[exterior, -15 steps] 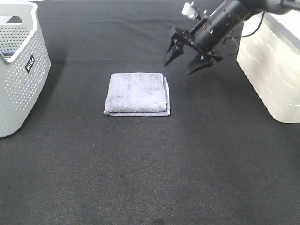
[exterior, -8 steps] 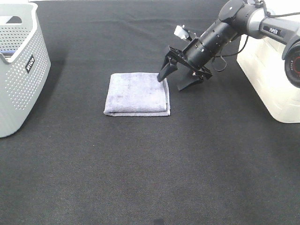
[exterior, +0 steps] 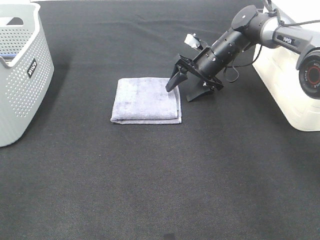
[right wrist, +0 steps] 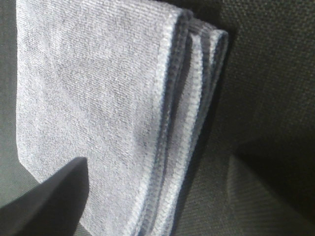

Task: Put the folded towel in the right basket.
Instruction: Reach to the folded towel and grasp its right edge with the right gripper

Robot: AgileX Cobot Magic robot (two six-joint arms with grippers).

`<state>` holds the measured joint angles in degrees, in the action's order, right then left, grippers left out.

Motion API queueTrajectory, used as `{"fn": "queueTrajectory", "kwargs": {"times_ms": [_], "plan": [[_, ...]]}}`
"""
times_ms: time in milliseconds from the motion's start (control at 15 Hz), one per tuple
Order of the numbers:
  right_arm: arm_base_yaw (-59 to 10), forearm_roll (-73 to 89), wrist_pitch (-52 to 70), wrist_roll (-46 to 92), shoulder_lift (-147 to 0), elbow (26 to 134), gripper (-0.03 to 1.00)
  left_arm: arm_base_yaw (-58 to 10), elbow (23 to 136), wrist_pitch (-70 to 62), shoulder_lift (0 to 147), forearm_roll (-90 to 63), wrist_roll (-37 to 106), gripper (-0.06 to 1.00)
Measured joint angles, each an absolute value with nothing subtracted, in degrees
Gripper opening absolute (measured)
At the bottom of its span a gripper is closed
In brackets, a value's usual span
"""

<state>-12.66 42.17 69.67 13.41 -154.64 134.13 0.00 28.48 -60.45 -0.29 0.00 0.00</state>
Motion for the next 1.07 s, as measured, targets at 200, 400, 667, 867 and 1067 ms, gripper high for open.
{"fn": "queueTrajectory", "kwargs": {"times_ms": [200, 400, 667, 867, 1067], "plan": [[-14.38, 44.35, 69.67, 15.41, -155.21, 134.13, 0.74, 0.00, 28.48, -60.45, -0.29, 0.00, 0.00, 0.97], [-15.13, 44.52, 69.67, 15.47, -155.27, 134.13, 0.74, 0.00, 28.48, -60.45, -0.29, 0.00, 0.00, 0.97], [-15.13, 43.89, 69.16, 14.95, -156.25, 134.13, 0.32, 0.00, 28.48, -60.45, -0.29, 0.00, 0.00, 0.97], [-15.13, 43.95, 69.10, 15.01, -156.59, 134.13, 0.06, 0.00, 28.48, -60.45, -0.29, 0.00, 0.00, 0.97], [-15.13, 43.83, 69.61, 15.47, -156.59, 135.73, 0.06, 0.00, 28.48, -60.45, -0.29, 0.00, 0.00, 0.97]]}}
